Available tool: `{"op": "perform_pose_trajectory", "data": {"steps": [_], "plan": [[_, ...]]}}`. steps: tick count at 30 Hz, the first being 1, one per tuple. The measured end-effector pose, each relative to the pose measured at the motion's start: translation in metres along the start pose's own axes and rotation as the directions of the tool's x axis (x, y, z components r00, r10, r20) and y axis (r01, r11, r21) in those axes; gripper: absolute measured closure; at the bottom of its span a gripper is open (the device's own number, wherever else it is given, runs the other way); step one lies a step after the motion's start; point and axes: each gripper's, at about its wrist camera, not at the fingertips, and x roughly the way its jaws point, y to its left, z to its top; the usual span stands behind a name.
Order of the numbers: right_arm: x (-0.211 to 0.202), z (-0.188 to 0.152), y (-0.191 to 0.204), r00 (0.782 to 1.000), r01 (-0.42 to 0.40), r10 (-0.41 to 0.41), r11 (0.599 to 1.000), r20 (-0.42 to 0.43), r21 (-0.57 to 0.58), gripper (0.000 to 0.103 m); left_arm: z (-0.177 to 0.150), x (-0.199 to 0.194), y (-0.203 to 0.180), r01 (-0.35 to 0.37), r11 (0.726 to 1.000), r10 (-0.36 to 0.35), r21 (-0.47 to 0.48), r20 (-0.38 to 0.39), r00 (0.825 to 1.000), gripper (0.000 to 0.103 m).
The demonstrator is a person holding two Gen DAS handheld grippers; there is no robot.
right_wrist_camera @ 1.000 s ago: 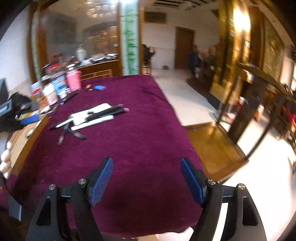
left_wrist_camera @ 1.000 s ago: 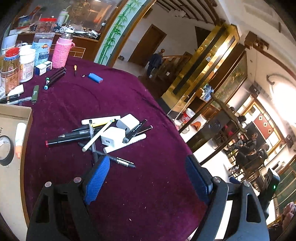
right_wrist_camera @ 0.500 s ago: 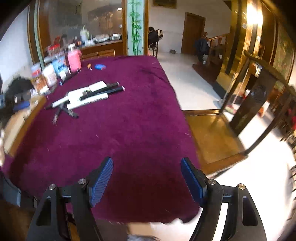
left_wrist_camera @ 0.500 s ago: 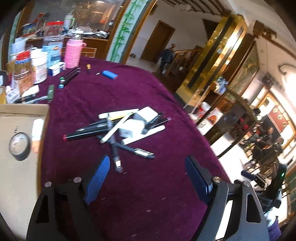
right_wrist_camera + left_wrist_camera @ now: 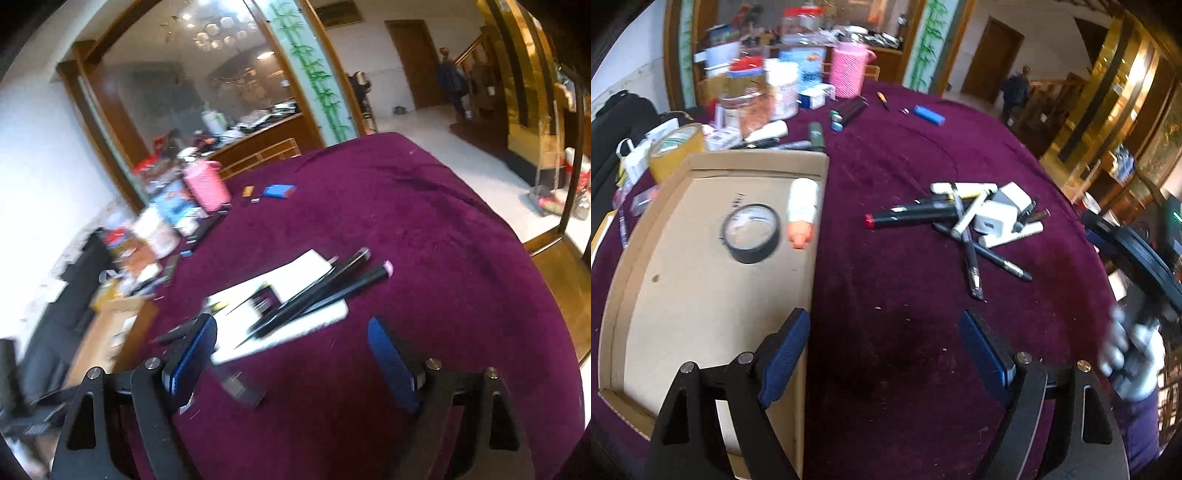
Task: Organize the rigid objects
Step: 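Move both tools back over the pile of pens, then grasp a white pen with the left tool while the right tool grasps a clear ballpoint pen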
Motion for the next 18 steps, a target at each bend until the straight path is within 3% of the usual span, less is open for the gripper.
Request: {"op": "perform_pose_trajectory", "data": {"steps": [3,5,7,12,14,15,17,18], "plan": [[0.024,-0.003,-0.007,0.995,0.096,-0.096,0.995,-0.021,-0.008,0.016,0.014,0.011,-0.023,-0.006,0.996,0.004,0.090,0.016,1.000,0.021],[0.017,-0.002,-0.013,0.998,0.067,-0.067,0.998,-0.004,0.013,0.016,0.024,0.021,-0.039,-0.017,0.988,0.014,0.151,0.024,1.000,0.021],[0.007,-0.002,-0.015,0.992,0.116,-0.116,0.993,0.056,0.000,0.015,0.037,0.036,-0.060,0.002,0.976,-0.009,0.217,0.032,0.999,0.021],[0.011,-0.001,-0.023,0.989,0.142,-0.142,0.990,0.032,0.010,0.015,0.069,0.085,-0.105,0.040,0.948,-0.044,0.317,0.006,0.999,0.021],[0.013,0.001,-0.021,0.989,0.149,-0.149,0.989,0.023,-0.004,0.015,0.077,0.106,-0.115,0.017,0.941,-0.014,0.338,-0.012,1.000,0.022],[0.014,0.000,-0.019,0.988,0.153,-0.153,0.988,0.018,-0.016,0.015,0.079,0.115,-0.117,0.003,0.939,0.004,0.345,-0.021,1.000,0.029],[0.015,0.000,-0.016,0.987,0.162,-0.161,0.986,0.021,-0.039,0.015,0.080,0.133,-0.119,0.060,0.935,-0.035,0.351,-0.078,0.996,0.053],[0.015,-0.001,-0.013,0.986,0.165,-0.164,0.985,0.024,-0.055,0.015,0.077,0.135,-0.117,0.056,0.936,-0.026,0.347,-0.090,0.996,0.071]]}}
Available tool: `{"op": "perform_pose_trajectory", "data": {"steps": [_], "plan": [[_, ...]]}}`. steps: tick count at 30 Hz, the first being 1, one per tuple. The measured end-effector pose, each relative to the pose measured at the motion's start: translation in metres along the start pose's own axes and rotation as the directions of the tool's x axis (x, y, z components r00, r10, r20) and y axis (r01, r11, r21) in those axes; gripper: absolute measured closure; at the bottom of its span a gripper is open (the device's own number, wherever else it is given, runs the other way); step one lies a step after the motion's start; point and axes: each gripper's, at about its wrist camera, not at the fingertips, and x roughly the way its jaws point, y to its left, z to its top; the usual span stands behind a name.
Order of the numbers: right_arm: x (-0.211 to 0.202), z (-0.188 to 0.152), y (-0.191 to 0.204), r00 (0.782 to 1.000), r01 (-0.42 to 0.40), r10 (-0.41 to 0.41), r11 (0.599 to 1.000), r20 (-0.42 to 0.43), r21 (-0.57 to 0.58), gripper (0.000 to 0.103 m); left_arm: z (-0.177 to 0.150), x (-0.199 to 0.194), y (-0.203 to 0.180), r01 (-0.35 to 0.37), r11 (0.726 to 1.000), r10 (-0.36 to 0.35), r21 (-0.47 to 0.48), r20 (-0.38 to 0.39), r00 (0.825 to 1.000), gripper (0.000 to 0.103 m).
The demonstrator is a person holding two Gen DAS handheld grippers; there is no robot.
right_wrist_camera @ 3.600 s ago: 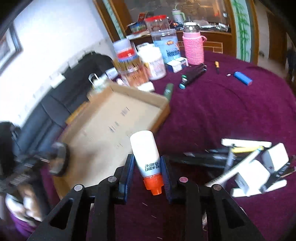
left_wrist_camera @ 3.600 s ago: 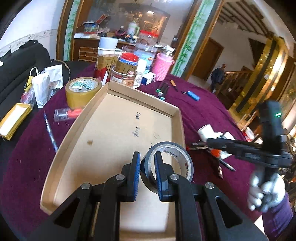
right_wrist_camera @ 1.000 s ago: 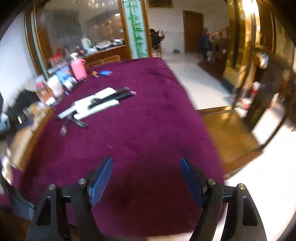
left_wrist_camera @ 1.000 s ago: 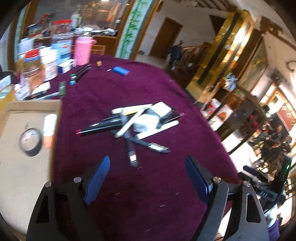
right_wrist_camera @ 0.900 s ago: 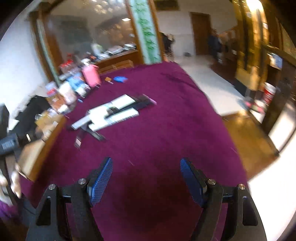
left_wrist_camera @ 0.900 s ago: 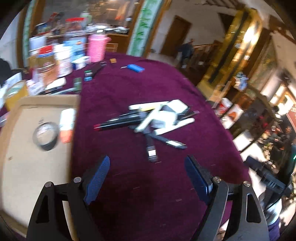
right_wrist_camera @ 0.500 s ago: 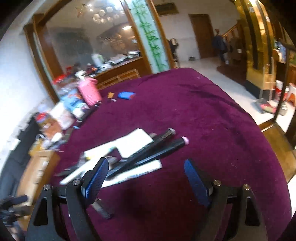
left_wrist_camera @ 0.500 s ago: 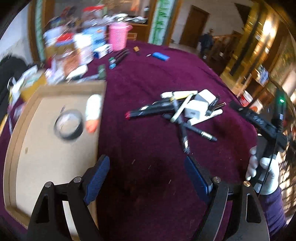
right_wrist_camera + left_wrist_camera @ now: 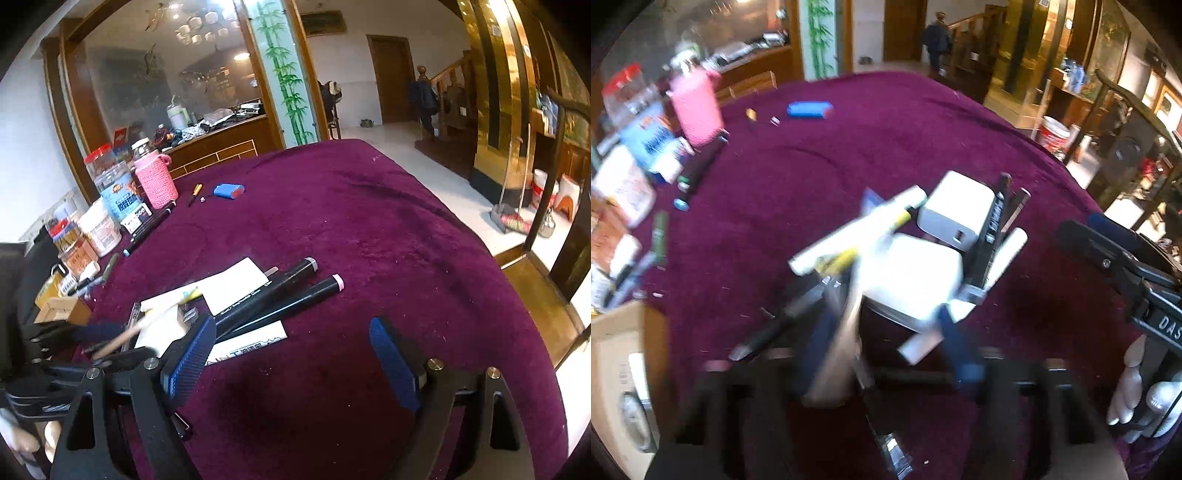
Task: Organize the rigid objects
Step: 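Grasp a white pen with the left tool while the right tool grasps a clear ballpoint pen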
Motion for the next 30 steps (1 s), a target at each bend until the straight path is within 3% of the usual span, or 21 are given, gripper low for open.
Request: {"op": "perform_pose_trajectory", "data": {"steps": [1,4,9,11,12,14,15,16,27,30], "plan": [[0.001,0.000,0.001,1.000,0.001,-0.001,1.000,0.000,-0.006,0.015,-0.004,0.000,0.001,-0.011,1.000,0.011,-0.002,-0.001,1.000,0.087],[0.003,0.000,0.005,1.000,0.001,-0.001,1.000,-0.006,-0.024,0.015,-0.021,-0.005,0.005,0.022,1.000,-0.022,-0.004,-0.027,0.999,0.095],[0.005,-0.001,0.005,1.000,-0.002,0.002,1.000,-0.017,-0.026,0.015,-0.052,-0.045,0.018,0.111,0.992,-0.112,-0.053,-0.022,0.993,0.095],[0.006,-0.001,0.005,1.000,-0.005,0.005,1.000,-0.021,-0.025,0.015,-0.060,-0.058,0.018,0.117,0.992,-0.117,-0.048,0.001,0.993,0.095],[0.007,-0.001,0.006,1.000,-0.006,0.005,1.000,-0.026,-0.027,0.015,-0.061,-0.062,0.019,0.120,0.992,-0.120,-0.046,0.010,0.993,0.093],[0.008,-0.002,0.007,0.999,-0.005,0.004,1.000,-0.034,-0.030,0.015,-0.061,-0.062,0.019,0.127,0.991,-0.126,-0.051,0.014,0.992,0.080],[0.009,-0.002,0.007,0.999,-0.004,0.003,0.999,-0.036,-0.032,0.015,-0.060,-0.060,0.019,0.121,0.991,-0.120,-0.056,0.016,0.993,0.069],[0.009,-0.002,0.007,0.999,-0.003,0.002,0.999,-0.036,-0.032,0.015,-0.059,-0.056,0.020,0.108,0.992,-0.107,-0.065,0.019,0.994,0.065],[0.013,-0.004,0.007,0.999,-0.005,0.005,1.000,-0.047,-0.020,0.015,-0.039,-0.010,0.051,0.153,0.958,-0.154,-0.242,0.018,0.988,0.065],[0.013,-0.004,0.006,0.999,-0.009,0.008,1.000,-0.049,-0.018,0.015,-0.037,-0.011,0.057,0.131,0.962,-0.128,-0.241,0.025,0.991,0.065]]}}
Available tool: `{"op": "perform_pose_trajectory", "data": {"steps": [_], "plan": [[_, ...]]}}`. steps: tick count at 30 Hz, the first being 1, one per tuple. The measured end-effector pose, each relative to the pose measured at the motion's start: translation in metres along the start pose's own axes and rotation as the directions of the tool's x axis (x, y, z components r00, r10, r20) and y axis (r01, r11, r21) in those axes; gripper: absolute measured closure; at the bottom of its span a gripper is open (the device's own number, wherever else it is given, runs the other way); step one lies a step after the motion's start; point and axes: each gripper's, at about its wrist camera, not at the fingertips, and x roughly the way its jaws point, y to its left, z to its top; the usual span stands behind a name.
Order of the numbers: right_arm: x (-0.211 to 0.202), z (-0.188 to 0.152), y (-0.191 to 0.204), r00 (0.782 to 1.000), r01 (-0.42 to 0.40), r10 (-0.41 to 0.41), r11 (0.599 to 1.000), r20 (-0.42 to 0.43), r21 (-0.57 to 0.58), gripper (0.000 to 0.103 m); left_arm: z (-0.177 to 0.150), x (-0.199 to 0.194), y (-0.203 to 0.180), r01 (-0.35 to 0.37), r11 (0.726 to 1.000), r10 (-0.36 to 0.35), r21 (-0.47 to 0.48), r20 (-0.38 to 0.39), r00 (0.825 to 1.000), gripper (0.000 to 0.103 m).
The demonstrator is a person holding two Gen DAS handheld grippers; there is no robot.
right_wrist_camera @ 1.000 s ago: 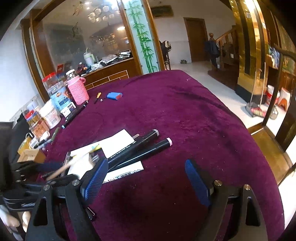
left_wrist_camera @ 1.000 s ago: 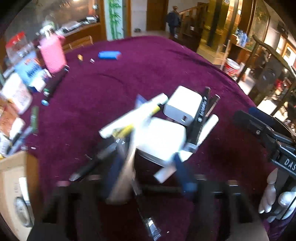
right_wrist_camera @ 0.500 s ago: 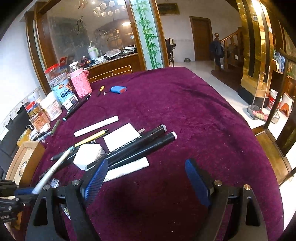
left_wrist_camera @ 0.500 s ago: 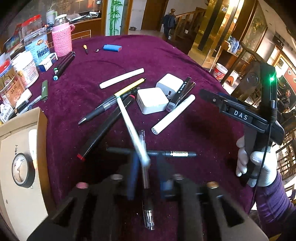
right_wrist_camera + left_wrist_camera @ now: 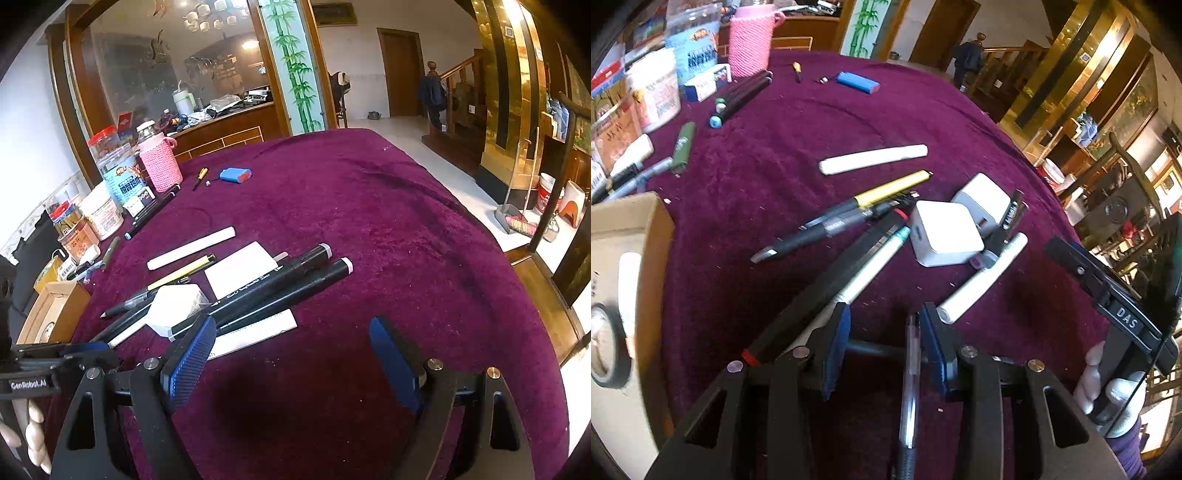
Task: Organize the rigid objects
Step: 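Grasp a white pen with the left tool while the right tool grasps a clear ballpoint pen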
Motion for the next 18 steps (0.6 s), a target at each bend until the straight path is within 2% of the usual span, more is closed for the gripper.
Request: {"op": "perform_pose_trajectory", "data": {"steps": [3,4,6,8,10,15,18], "plan": [[0.001,0.000,-0.001,1.000,-0.003,0.003,1.000,-0.005,0.003,0.015,0.002,-0.001,-0.008,-0.094,0.991,0.093,0.097,0.013,0.996,0.065],[0.001,-0.001,-0.001,1.000,-0.003,0.003,1.000,-0.008,0.005,0.015,0.003,0.007,-0.014,-0.157,0.972,0.161,0.172,-0.007,0.987,0.065],[0.001,0.000,-0.002,1.000,-0.004,0.004,1.000,-0.010,0.005,0.015,0.001,0.019,-0.019,-0.218,0.945,0.232,0.243,-0.030,0.972,0.067],[0.001,0.000,-0.001,1.000,-0.004,0.004,1.000,-0.008,0.005,0.015,0.005,0.015,-0.022,-0.191,0.945,0.210,0.265,-0.046,0.977,0.077],[0.001,0.000,-0.002,1.000,-0.003,0.003,1.000,-0.010,0.006,0.015,0.007,0.008,-0.022,-0.160,0.953,0.184,0.259,-0.071,0.980,0.093],[0.003,0.000,-0.002,1.000,-0.007,0.007,1.000,-0.017,0.008,0.015,0.000,-0.011,-0.022,-0.056,0.969,0.091,0.240,-0.137,0.986,0.095],[0.004,-0.001,-0.001,1.000,-0.007,0.008,1.000,-0.026,0.007,0.015,0.001,-0.013,-0.022,-0.058,0.973,0.092,0.225,-0.147,0.985,0.095]]}}
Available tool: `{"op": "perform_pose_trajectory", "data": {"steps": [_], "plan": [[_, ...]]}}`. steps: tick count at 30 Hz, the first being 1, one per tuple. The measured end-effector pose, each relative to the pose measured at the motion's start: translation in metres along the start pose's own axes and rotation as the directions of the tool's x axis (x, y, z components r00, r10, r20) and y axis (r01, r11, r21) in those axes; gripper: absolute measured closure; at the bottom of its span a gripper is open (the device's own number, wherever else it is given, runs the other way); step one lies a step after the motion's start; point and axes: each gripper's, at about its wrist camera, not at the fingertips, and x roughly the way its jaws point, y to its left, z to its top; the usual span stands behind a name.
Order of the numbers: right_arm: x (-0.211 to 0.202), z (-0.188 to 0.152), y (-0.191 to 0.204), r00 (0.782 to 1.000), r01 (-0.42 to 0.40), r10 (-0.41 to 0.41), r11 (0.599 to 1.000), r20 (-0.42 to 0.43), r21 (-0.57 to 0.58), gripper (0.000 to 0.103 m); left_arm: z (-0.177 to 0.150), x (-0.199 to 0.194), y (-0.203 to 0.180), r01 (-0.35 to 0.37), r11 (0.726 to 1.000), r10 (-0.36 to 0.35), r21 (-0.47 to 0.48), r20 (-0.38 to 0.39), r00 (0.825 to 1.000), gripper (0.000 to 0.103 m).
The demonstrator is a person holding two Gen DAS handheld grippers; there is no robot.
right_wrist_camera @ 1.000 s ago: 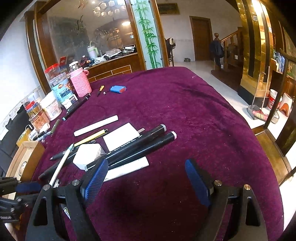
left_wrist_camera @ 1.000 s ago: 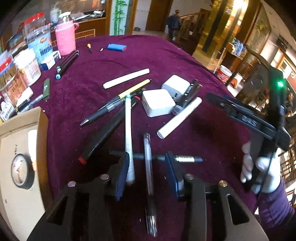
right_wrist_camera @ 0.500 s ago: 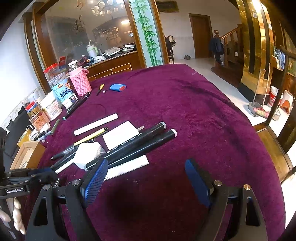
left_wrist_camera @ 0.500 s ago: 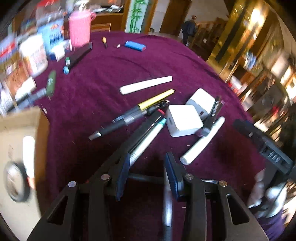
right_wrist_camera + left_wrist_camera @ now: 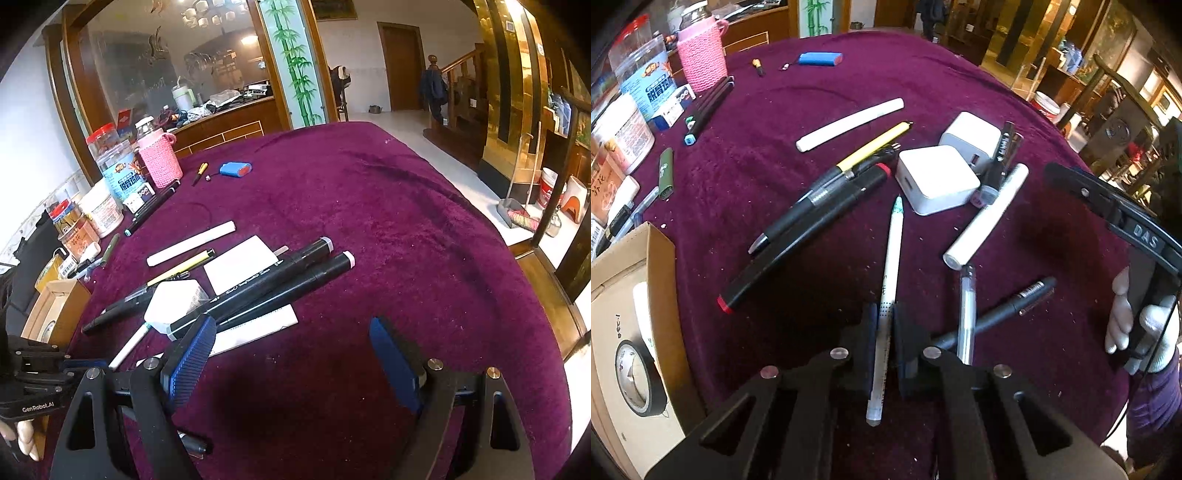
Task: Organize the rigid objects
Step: 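Grasp a white pen with the left tool while the right tool grasps a clear ballpoint pen, then carry both pens over the cardboard tray and release them inside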
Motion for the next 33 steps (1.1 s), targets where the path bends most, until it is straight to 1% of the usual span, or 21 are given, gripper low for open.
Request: {"op": "perform_pose_trajectory", "data": {"steps": [2,4,6,8,10,12,14,15,17,18,19,20,21,23,24,26,28,29,30,31,33], "plan": [[0.000,0.000,0.000,1.000,0.001,-0.001,1.000,0.001,0.000,0.015,0.008,0.002,-0.001,-0.021,1.000,0.021,0.000,0.001,1.000,0.095],[0.001,0.000,0.000,1.000,0.000,0.000,1.000,-0.002,0.002,0.015,0.014,0.006,-0.012,-0.077,0.996,0.076,0.043,0.014,0.997,0.092],[0.003,0.000,-0.001,1.000,-0.002,0.002,1.000,-0.007,0.010,0.015,0.015,0.009,-0.024,-0.142,0.986,0.137,0.092,0.058,0.989,0.091],[0.004,0.000,-0.003,1.000,-0.004,0.005,1.000,-0.014,0.022,0.015,0.011,0.010,-0.031,-0.184,0.976,0.173,0.118,0.097,0.980,0.095],[0.005,0.000,-0.007,1.000,-0.009,0.010,0.999,-0.021,0.043,0.015,0.005,0.004,-0.026,-0.157,0.984,0.147,0.082,0.114,0.983,0.096],[0.006,0.000,-0.010,1.000,-0.011,0.013,0.998,-0.026,0.060,0.015,-0.002,-0.005,-0.019,-0.105,0.994,0.099,0.035,0.136,0.986,0.096],[0.007,0.000,-0.014,0.999,-0.014,0.017,0.997,-0.033,0.078,0.015,-0.010,-0.020,-0.012,-0.050,0.999,0.053,-0.021,0.176,0.983,0.096],[0.007,0.000,-0.015,0.999,-0.016,0.019,0.996,-0.034,0.088,0.015,-0.017,-0.036,-0.005,-0.002,0.998,0.014,-0.059,0.209,0.978,0.096],[0.008,0.000,-0.018,0.999,-0.020,0.024,0.994,-0.035,0.103,0.015,-0.029,-0.057,0.003,0.056,0.994,-0.029,-0.098,0.264,0.964,0.096],[0.009,0.000,-0.018,0.999,-0.025,0.029,0.994,-0.037,0.105,0.015,-0.039,-0.077,0.009,0.094,0.988,-0.053,-0.119,0.306,0.950,0.096],[0.007,0.000,-0.018,0.999,-0.025,0.029,0.994,-0.036,0.103,0.015,-0.051,-0.083,0.006,0.110,0.985,-0.061,-0.130,0.335,0.940,0.096],[0.002,0.000,-0.013,1.000,-0.011,0.013,0.996,-0.029,0.086,0.015,-0.063,-0.101,0.010,0.130,0.981,-0.067,-0.143,0.376,0.924,0.096],[-0.005,-0.002,-0.007,0.999,-0.019,0.021,0.997,-0.027,0.074,0.015,-0.071,-0.113,0.015,0.143,0.978,-0.071,-0.150,0.405,0.911,0.096],[-0.021,-0.008,0.010,0.992,-0.116,0.119,0.991,-0.034,0.072,0.015,-0.095,-0.140,0.025,0.161,0.973,-0.066,-0.168,0.466,0.882,0.096],[-0.033,-0.015,0.029,0.979,-0.193,0.196,0.979,-0.054,0.059,0.015,-0.100,-0.147,0.030,0.160,0.971,-0.056,-0.177,0.482,0.874,0.096],[-0.042,-0.026,0.057,0.964,-0.248,0.248,0.969,-0.096,0.019,0.015,-0.116,-0.161,0.043,0.159,0.967,-0.035,-0.200,0.513,0.858,0.096],[-0.043,-0.041,0.088,0.941,-0.300,0.295,0.954,-0.168,-0.009,0.016,-0.130,-0.168,0.055,0.158,0.960,-0.013,-0.232,0.525,0.851,0.096],[-0.037,-0.048,0.101,0.928,-0.317,0.308,0.948,-0.213,-0.012,0.016,-0.135,-0.168,0.061,0.163,0.955,-0.008,-0.247,0.528,0.849,0.096],[-0.029,-0.056,0.114,0.919,-0.315,0.302,0.949,-0.255,-0.010,0.020,-0.142,-0.169,0.067,0.173,0.949,-0.006,-0.265,0.530,0.848,0.096],[-0.024,-0.060,0.119,0.918,-0.306,0.292,0.952,-0.269,-0.010,0.023,-0.148,-0.170,0.073,0.178,0.944,-0.004,-0.277,0.531,0.848,0.096],[-0.009,-0.064,0.132,0.918,-0.267,0.252,0.964,-0.306,-0.007,0.033,-0.158,-0.169,0.082,0.176,0.936,0.012,-0.304,0.528,0.849,0.096]]}}
